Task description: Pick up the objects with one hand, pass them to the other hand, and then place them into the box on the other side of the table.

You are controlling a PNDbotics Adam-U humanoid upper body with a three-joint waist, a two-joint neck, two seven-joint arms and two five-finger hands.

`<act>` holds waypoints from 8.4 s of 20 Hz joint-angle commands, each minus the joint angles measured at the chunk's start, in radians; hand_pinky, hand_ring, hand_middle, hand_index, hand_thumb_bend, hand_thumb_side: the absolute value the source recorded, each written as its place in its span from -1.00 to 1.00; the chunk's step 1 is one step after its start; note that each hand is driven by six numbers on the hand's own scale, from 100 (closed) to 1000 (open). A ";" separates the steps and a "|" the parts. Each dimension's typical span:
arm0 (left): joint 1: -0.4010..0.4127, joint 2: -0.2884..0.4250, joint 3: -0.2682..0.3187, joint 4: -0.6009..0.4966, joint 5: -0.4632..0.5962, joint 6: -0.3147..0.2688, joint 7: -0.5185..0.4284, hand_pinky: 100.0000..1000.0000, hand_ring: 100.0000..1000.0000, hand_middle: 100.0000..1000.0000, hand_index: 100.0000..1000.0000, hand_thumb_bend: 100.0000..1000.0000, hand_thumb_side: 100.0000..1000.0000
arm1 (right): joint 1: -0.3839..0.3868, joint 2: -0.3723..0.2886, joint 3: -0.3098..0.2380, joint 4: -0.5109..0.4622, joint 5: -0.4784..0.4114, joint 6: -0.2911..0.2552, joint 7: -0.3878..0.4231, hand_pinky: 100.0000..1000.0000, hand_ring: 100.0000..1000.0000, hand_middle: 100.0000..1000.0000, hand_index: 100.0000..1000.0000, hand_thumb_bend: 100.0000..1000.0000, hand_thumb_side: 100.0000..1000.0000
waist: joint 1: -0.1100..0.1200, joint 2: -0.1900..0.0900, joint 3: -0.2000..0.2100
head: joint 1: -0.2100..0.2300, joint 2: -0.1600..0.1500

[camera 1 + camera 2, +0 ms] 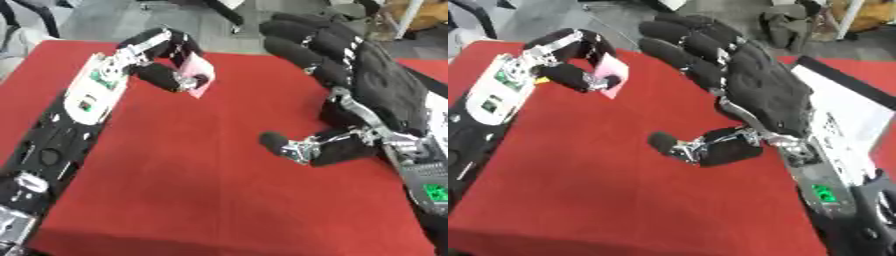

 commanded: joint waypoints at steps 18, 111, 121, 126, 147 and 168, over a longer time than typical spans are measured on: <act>-0.069 0.010 -0.141 -0.152 0.366 0.136 -0.068 0.23 -0.18 -0.24 0.17 -0.77 -0.76 | -0.013 0.037 0.031 0.059 0.010 0.001 -0.057 0.72 0.74 0.74 0.97 -0.54 -0.20 | 0.006 -0.010 0.002 | -0.031 -0.002; 0.115 0.069 0.193 -0.038 -0.053 0.071 0.341 0.35 0.04 0.01 0.45 -0.07 0.11 | -0.133 -0.322 -0.296 0.848 -0.264 0.390 -0.203 0.51 0.27 0.04 0.41 -1.00 -0.63 | 0.004 -0.008 0.012 | -0.151 -0.002; 0.140 0.068 0.231 0.010 -0.106 0.067 0.359 0.36 0.05 0.01 0.45 -0.08 0.11 | -0.224 -0.349 -0.352 1.062 0.062 0.307 0.169 0.84 0.90 0.82 1.00 -0.19 0.36 | 0.000 -0.012 0.023 | -0.188 -0.002; 0.148 0.073 0.254 0.030 -0.119 0.072 0.373 0.36 0.05 0.01 0.45 -0.07 0.10 | -0.218 -0.390 -0.360 0.922 0.131 0.281 0.239 0.90 0.98 0.93 1.00 -0.12 0.28 | -0.002 -0.014 0.019 | -0.195 -0.002; -0.211 0.230 0.271 0.596 -1.034 -0.082 0.299 0.54 0.53 0.50 0.65 0.13 -0.60 | 0.129 -0.079 -0.233 -0.064 0.016 0.165 0.020 0.72 0.67 0.58 0.85 -0.93 -0.40 | -0.011 0.069 -0.043 | 0.219 -0.002; -0.313 0.269 0.338 0.744 -1.222 0.071 0.299 0.54 0.58 0.60 0.74 -0.25 -1.00 | 0.187 -0.061 -0.248 -0.064 0.004 0.187 0.015 0.70 0.64 0.53 0.90 -1.00 -0.35 | -0.008 0.155 -0.123 | 0.199 -0.002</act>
